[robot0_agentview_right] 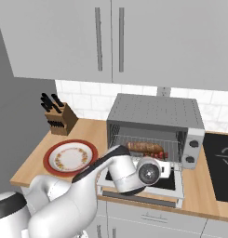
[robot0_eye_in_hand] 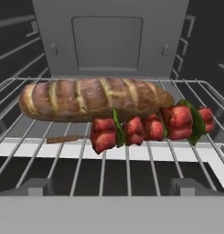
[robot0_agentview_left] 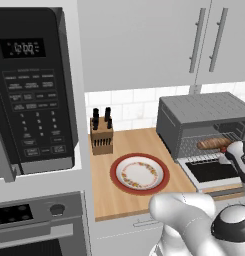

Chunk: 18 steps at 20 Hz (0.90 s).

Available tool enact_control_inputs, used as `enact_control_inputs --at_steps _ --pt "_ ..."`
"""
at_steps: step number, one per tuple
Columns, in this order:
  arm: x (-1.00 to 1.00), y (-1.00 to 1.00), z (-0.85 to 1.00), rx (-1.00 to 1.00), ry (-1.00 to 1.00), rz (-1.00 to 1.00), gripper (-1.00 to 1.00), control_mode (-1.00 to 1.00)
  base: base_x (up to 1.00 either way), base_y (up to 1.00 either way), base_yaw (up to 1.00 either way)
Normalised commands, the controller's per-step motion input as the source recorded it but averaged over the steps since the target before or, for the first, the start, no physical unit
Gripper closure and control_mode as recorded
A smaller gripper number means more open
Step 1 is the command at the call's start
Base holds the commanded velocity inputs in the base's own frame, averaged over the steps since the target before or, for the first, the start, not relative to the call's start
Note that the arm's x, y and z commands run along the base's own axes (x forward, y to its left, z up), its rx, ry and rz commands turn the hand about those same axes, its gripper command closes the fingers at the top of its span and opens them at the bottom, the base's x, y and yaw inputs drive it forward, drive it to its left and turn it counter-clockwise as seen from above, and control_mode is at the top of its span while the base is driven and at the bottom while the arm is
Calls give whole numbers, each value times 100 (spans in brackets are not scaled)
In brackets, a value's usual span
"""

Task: Pick up the kebab skewer and baguette bread, and place them inside the toaster oven. Close the toaster oven door and start by setting the timer.

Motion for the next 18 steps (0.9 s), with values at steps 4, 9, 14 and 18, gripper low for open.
enact_control_inputs --at_steps 4,9,14,18 --pt "-7 0 1 0 -14 0 -100 -100 0 0 0" --pt "-19 0 -4 0 -7 0 -100 -100 0 0 0" --pt "-2 0 -9 0 -3 0 -100 -100 0 0 0" --pt "0 0 -11 0 0 0 -100 -100 0 0 0"
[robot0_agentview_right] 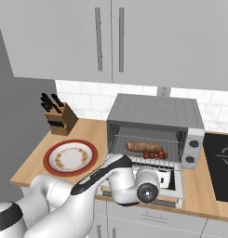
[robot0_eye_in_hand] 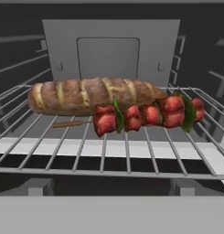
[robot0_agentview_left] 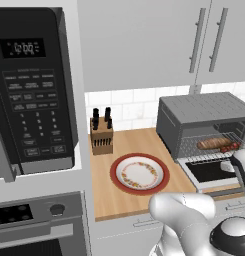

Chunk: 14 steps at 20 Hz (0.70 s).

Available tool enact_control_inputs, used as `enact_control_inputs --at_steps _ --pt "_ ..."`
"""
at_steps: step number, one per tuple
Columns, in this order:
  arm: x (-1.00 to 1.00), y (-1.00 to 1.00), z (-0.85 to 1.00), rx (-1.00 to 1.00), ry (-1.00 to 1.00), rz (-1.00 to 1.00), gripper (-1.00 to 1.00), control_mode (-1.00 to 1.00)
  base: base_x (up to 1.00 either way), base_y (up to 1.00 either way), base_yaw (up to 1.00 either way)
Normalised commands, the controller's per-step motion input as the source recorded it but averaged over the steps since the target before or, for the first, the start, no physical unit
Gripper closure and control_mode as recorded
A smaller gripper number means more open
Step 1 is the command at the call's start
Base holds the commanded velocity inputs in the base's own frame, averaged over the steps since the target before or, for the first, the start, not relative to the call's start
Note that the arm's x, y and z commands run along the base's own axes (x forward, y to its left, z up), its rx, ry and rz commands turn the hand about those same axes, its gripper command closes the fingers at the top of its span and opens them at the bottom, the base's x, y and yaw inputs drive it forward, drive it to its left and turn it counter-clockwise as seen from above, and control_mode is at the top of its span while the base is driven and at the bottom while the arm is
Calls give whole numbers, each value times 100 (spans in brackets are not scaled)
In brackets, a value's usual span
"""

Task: Pick up the kebab skewer and baguette bread, and place them inside the toaster oven. Close the toaster oven door and start by setting the timer.

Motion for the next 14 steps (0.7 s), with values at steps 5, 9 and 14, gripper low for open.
enact_control_inputs --at_steps 5,9,14 --pt "1 0 -3 1 0 0 -100 -100 0 0 0" --pt "16 0 0 0 0 0 -100 -100 0 0 0" --pt "12 0 0 0 0 0 -100 -100 0 0 0"
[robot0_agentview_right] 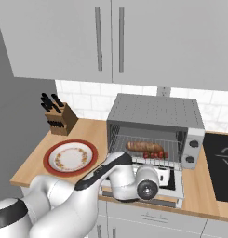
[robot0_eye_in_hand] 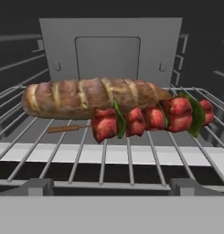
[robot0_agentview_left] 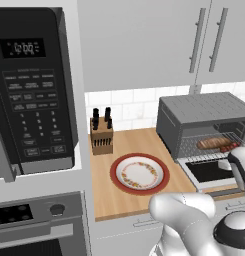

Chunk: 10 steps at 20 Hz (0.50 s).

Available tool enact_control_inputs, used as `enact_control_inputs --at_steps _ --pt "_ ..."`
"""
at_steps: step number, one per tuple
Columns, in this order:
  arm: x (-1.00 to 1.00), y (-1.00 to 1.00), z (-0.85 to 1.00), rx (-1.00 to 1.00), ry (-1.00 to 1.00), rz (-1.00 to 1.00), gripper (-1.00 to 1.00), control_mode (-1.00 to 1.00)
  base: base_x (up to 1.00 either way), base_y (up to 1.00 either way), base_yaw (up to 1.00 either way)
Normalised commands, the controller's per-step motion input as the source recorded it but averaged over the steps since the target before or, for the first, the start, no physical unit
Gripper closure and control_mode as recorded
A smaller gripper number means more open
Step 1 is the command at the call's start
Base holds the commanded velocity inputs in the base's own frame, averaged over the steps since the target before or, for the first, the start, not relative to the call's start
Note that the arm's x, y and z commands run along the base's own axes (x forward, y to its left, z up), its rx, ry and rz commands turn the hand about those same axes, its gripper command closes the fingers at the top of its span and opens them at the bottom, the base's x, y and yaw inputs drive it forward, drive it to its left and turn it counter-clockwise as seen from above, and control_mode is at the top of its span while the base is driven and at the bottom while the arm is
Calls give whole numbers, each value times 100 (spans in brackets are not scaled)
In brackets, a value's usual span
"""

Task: Pick up the kebab skewer and baguette bread, and place them inside the toaster oven. Close the toaster oven door and start by setting the timer.

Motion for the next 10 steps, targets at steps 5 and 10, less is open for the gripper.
enact_control_inputs --at_steps 5,10 --pt "4 0 0 0 0 0 -100 -100 0 0 0" --pt "8 0 0 0 0 0 -100 -100 0 0 0"
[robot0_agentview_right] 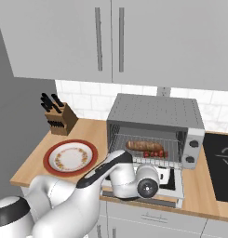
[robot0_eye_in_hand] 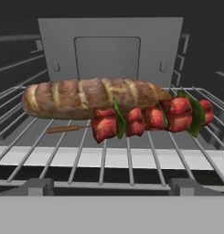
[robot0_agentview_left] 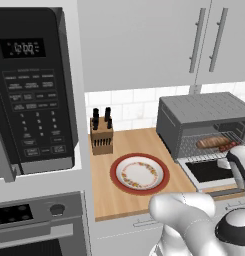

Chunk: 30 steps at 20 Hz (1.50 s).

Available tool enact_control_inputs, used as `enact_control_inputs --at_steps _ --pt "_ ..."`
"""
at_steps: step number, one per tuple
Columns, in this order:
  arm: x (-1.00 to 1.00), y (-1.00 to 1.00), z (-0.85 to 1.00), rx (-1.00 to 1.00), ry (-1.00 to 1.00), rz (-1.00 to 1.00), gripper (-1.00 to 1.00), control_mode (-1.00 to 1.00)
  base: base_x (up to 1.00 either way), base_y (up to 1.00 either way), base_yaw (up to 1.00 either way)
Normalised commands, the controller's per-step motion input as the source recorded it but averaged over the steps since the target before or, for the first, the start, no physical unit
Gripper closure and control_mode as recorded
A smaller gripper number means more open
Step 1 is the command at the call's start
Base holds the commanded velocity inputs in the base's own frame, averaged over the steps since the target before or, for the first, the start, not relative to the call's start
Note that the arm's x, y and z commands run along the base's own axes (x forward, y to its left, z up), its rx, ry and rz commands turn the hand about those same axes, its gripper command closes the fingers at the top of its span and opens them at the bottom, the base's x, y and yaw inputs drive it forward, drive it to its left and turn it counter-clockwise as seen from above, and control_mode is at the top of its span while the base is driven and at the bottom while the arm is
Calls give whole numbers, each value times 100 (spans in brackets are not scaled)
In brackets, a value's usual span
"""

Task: Pick up the kebab skewer and baguette bread, and place them inside the toaster oven. Close the toaster oven door and start by setting the timer.

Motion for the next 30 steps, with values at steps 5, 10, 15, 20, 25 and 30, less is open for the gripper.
enact_control_inputs --at_steps 5,10,15,20,25,30 --pt "16 0 0 1 0 0 -100 -100 0 0 0" --pt "24 0 0 0 0 0 -100 -100 0 0 0" --pt "26 0 0 0 0 0 -100 -100 0 0 0" --pt "24 0 0 0 0 0 -100 -100 0 0 0" --pt "17 0 0 1 0 0 -100 -100 0 0 0" --pt "22 0 0 0 0 0 -100 -100 0 0 0"
